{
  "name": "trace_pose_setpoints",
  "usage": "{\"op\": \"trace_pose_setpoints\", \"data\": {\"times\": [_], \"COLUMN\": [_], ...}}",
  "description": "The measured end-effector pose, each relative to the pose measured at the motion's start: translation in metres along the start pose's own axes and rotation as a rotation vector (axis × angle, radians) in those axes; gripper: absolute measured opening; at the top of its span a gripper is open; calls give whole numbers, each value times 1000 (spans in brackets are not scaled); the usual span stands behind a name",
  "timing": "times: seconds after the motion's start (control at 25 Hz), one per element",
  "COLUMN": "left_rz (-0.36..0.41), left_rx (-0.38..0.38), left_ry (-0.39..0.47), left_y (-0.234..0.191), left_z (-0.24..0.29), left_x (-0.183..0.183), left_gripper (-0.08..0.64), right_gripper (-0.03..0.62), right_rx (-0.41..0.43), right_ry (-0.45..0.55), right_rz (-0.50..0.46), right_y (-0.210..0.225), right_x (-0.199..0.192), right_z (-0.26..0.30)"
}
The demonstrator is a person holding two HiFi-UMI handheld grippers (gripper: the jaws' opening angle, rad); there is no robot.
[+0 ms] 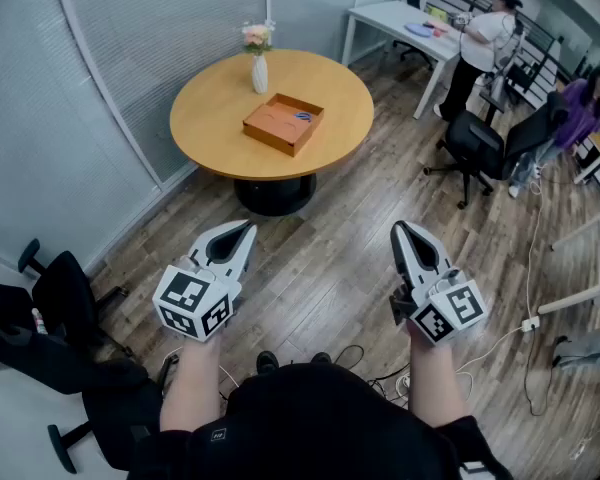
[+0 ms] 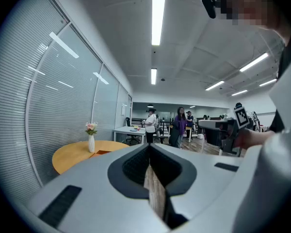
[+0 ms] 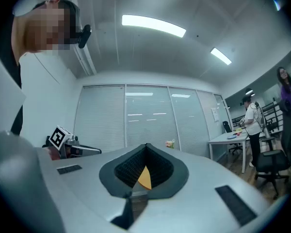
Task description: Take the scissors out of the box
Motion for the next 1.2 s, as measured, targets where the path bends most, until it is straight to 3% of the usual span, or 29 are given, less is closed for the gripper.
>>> {"op": "trace_pose_setpoints", "data": {"times": [0.44,0.68,1.2], "left_rz": [-20,-29,-31], "left_rx": [7,47,64], "left_ry": [-2,16,-3], "left_y": [6,13,70], "left_z": [0,-3,10], "left_x": [-4,1,5], "left_gripper": [14,14,14], "right_gripper": [34,35,37], "right_rx": [-10,61,72], "right_ry": [5,12,9], "right_rz": [8,32,88], "right_y": [5,8,45], "right_x": [-2,4,8], "right_z": [-9,-20,-71]}}
Point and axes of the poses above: the fingertips, and each gripper's own axes: z forward along the fingers, y to its right, x out of its top, the point moved 9 cm from there along -z, backward along the fingers, and after that the axes turned 12 degrees about z, right-handed, at the moved point
